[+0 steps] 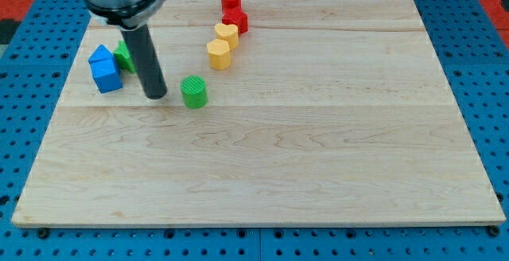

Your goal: Move the green circle slightly to the right

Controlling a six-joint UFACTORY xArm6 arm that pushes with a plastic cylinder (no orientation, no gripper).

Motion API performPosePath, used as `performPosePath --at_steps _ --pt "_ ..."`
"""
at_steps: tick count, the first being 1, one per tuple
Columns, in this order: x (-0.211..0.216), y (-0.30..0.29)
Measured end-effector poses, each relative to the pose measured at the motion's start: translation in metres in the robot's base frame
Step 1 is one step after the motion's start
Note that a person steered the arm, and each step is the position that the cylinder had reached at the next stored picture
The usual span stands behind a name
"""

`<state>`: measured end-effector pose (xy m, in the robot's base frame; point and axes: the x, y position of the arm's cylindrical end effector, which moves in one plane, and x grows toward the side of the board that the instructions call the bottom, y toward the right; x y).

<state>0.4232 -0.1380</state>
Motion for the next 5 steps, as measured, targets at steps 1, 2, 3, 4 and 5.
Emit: performPosePath --at_steps 1,2,3,4,5 --pt "0.000 0.032" --pt "-0.006 0.001" --pt "-0.074 -0.012" --pt "-0.150 -0.003" --pt "-0.184 -0.040"
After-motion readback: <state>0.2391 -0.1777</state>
